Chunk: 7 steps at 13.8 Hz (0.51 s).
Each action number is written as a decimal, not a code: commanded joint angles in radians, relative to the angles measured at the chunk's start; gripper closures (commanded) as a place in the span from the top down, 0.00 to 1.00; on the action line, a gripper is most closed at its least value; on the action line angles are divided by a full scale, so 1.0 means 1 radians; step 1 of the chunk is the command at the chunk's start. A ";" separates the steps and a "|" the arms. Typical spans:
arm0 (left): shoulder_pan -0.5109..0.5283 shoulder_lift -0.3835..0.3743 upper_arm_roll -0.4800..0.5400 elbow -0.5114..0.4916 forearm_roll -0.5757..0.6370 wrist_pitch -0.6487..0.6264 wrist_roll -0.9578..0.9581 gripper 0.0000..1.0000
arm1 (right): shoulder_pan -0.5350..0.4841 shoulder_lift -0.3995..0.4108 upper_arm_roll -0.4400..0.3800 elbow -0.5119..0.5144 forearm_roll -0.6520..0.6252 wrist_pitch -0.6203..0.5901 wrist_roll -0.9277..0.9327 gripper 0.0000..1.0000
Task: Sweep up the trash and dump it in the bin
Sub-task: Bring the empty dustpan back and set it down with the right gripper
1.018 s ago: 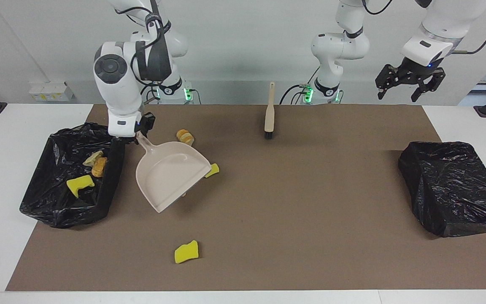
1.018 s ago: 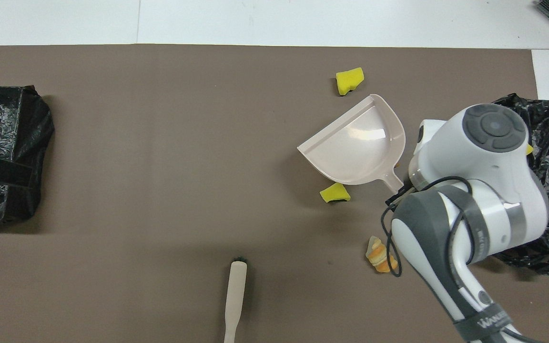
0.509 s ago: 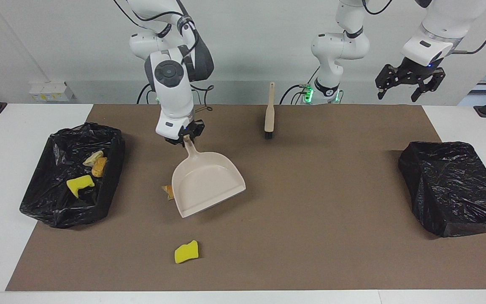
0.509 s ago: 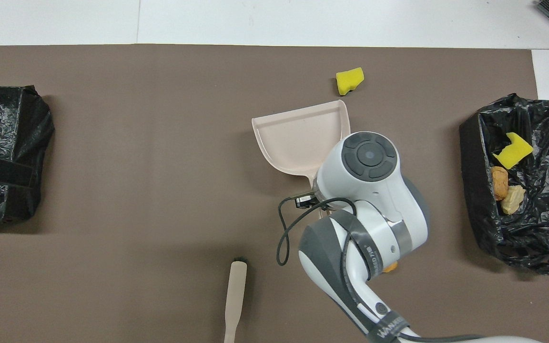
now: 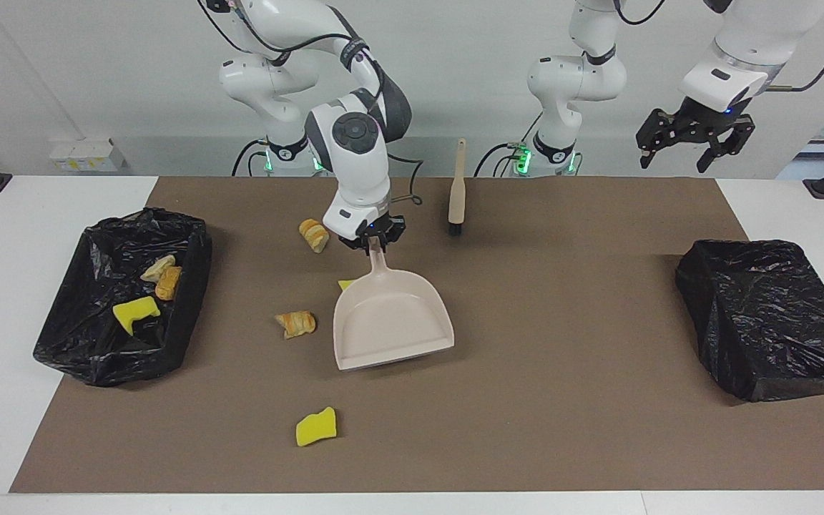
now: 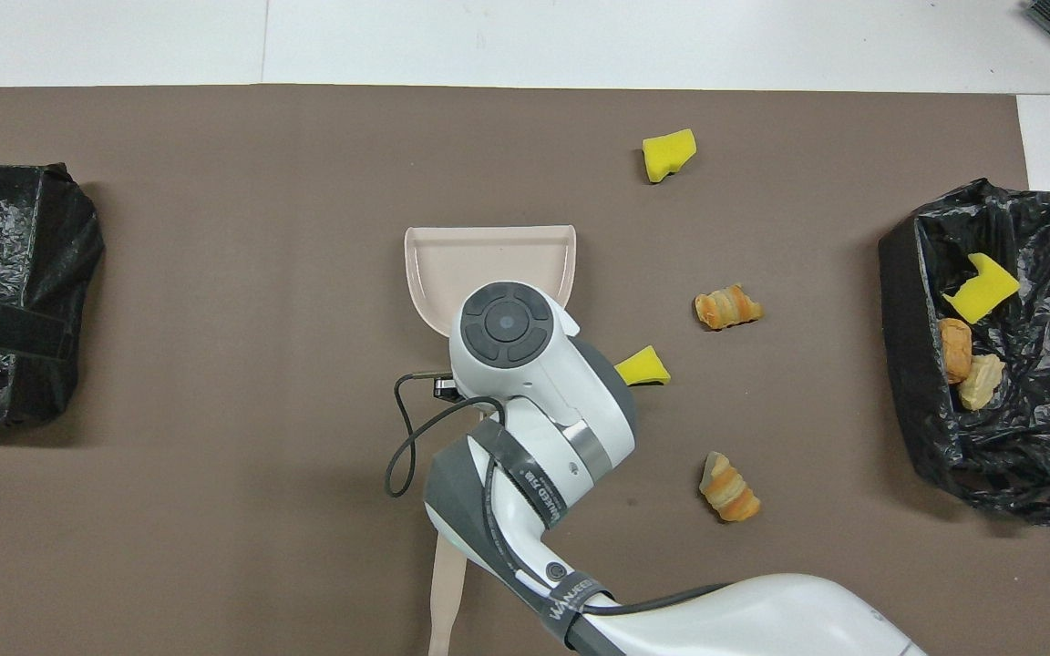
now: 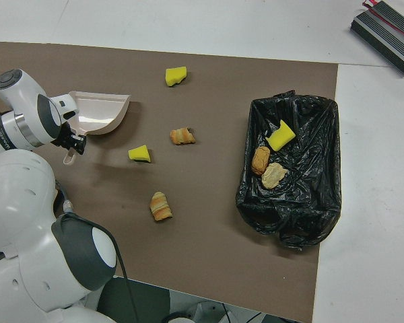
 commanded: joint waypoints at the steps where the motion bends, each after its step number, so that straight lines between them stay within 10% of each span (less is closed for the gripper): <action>1: 0.001 -0.015 -0.003 -0.013 0.002 -0.002 0.000 1.00 | 0.028 0.058 -0.004 0.067 0.013 0.020 0.061 0.00; 3: 0.001 -0.015 -0.005 -0.013 0.002 -0.002 0.000 1.00 | 0.026 0.052 -0.004 0.068 0.008 0.008 0.070 0.07; 4: 0.001 -0.017 -0.005 -0.013 0.000 -0.002 0.000 1.00 | 0.035 0.047 -0.004 0.067 0.007 0.014 0.070 0.64; 5: -0.001 -0.017 -0.003 -0.015 0.002 -0.002 0.000 1.00 | 0.037 0.032 -0.002 0.058 0.005 0.005 0.058 1.00; 7: -0.001 -0.017 -0.003 -0.013 0.002 -0.002 0.000 1.00 | 0.057 -0.018 -0.001 0.030 0.007 -0.022 0.071 1.00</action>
